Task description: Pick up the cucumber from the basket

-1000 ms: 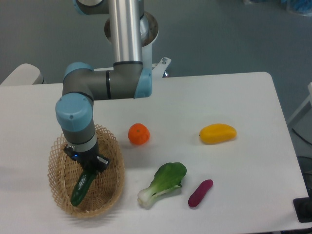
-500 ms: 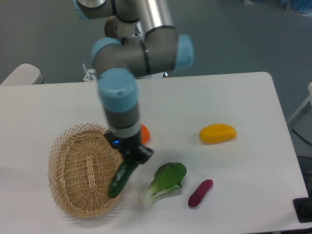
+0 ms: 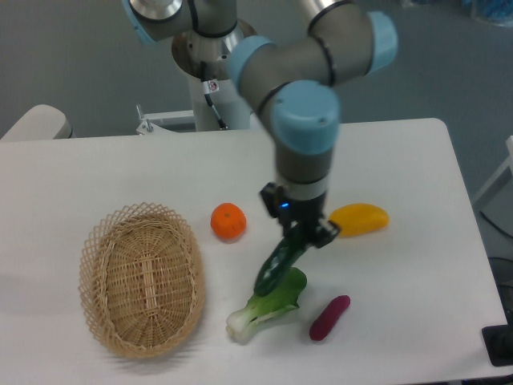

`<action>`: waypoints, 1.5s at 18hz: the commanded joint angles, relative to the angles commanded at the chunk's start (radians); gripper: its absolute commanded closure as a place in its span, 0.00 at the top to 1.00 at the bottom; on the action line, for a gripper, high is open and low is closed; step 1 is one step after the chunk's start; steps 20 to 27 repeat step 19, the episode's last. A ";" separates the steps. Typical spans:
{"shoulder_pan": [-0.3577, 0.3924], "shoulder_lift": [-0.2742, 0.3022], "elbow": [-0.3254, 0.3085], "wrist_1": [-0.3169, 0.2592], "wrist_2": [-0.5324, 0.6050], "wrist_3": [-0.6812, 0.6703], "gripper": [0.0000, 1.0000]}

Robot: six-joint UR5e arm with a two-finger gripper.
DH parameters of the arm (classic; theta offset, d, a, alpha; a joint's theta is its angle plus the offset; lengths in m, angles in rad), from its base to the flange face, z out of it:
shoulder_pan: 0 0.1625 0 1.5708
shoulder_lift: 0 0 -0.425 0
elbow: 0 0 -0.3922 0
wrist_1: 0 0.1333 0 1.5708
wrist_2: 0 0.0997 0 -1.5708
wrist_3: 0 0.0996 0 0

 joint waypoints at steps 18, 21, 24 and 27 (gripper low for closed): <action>0.063 -0.025 0.006 0.009 -0.003 0.152 0.17; 0.062 -0.025 0.006 0.009 -0.003 0.152 0.17; 0.062 -0.025 0.006 0.009 -0.003 0.152 0.17; 0.062 -0.025 0.006 0.009 -0.003 0.152 0.17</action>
